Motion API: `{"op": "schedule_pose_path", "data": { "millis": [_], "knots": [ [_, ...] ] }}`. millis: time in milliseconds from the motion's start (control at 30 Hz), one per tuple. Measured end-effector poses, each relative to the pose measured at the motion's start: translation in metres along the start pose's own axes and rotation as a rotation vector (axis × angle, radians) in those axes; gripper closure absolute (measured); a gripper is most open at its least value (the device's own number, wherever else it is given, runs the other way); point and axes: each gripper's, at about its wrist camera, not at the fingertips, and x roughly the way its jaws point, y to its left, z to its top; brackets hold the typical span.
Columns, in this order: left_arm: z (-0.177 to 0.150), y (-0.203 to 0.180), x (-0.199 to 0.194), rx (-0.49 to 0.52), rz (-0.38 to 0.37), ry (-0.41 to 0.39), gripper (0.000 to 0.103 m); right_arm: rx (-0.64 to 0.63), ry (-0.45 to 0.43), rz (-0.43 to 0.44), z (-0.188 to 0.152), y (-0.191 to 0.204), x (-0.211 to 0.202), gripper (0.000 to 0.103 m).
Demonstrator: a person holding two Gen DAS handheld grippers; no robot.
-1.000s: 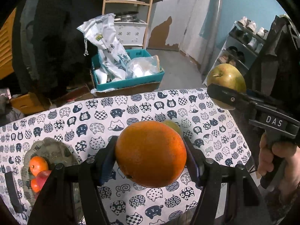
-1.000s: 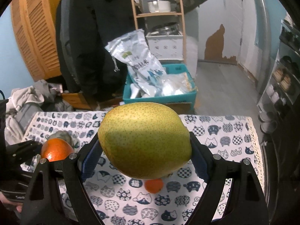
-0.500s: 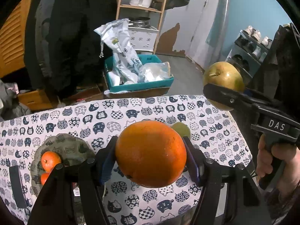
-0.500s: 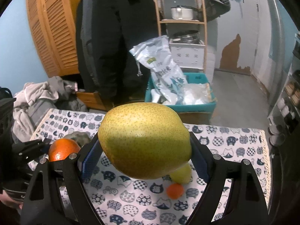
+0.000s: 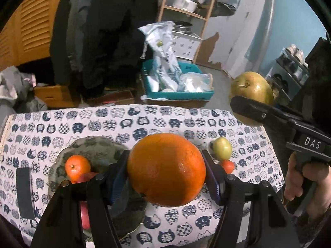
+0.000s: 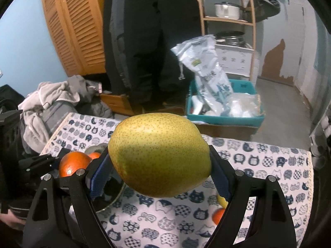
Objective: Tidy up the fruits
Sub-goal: 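Lift the orange and pear and carry them toward the green bowl, then hold the orange and pear above the bowl with both grippers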
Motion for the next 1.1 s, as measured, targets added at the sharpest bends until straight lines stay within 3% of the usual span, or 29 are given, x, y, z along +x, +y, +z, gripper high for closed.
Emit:
{"op": "schedule_pose_path", "data": {
  "millis": [633,1100],
  "knots": [
    [-0.014,0.087,-0.023,-0.153,0.075,-0.021,0.035,-0.054,0.075,0.113,0.012,0.073,0.059,0.019],
    [-0.028,0.133,-0.025,-0.218,0.137,-0.012,0.035,-0.065,0.166,0.162,0.002,0.109,0.111,0.019]
  ]
}}
